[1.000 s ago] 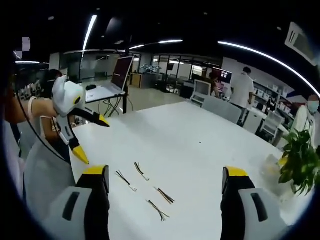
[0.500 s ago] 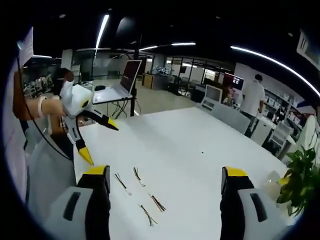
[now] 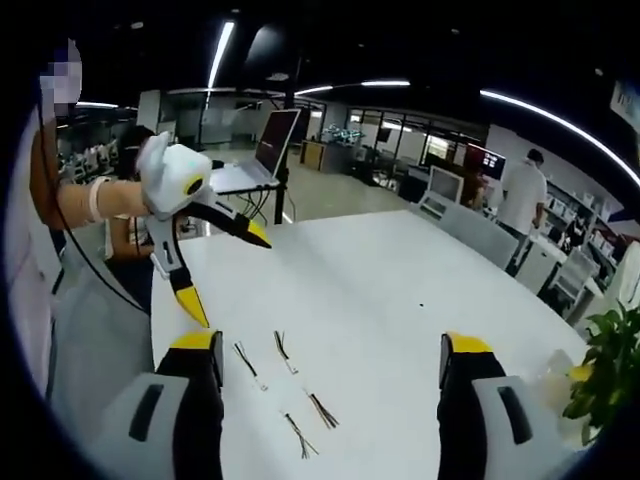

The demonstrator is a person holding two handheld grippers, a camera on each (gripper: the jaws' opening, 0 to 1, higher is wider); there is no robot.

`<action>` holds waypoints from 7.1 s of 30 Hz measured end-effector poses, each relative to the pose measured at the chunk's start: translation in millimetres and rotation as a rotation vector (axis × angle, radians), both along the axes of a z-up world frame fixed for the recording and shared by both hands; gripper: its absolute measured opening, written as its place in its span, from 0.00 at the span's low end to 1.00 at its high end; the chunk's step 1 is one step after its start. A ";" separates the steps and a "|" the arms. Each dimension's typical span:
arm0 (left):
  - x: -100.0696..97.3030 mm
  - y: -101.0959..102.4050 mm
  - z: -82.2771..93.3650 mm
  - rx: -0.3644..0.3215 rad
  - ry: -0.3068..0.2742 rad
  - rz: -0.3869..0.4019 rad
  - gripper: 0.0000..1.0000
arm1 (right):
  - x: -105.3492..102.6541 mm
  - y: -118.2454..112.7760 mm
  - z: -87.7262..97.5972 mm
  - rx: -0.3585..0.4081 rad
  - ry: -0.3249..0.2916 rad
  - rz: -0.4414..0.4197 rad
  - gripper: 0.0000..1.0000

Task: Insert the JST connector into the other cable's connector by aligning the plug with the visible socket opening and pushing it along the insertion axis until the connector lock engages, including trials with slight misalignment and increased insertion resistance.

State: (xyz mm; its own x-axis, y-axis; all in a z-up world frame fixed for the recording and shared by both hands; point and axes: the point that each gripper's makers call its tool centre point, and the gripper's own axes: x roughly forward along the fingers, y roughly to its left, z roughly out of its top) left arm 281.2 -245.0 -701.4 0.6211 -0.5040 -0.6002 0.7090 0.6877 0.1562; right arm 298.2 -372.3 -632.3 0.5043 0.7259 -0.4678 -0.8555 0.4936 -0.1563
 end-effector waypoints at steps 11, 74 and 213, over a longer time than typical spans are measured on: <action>18.8 -6.3 -6.0 -0.002 -0.010 -0.039 0.89 | 9.5 -7.5 -38.0 0.041 0.105 -0.038 0.83; 28.7 -57.2 -114.7 -0.189 0.150 -0.310 0.15 | 12.5 21.2 -187.1 0.011 0.366 0.228 0.19; 18.0 -72.7 -92.5 -0.127 0.070 -0.404 0.00 | -7.0 44.7 -162.5 -0.046 0.180 0.523 0.02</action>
State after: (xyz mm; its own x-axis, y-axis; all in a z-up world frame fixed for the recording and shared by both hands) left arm 299.2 -317.7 -793.9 0.3183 -0.7710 -0.5516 0.9313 0.3631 0.0298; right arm 291.2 -327.6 -794.8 -0.0091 0.8350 -0.5502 -1.0000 -0.0084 0.0038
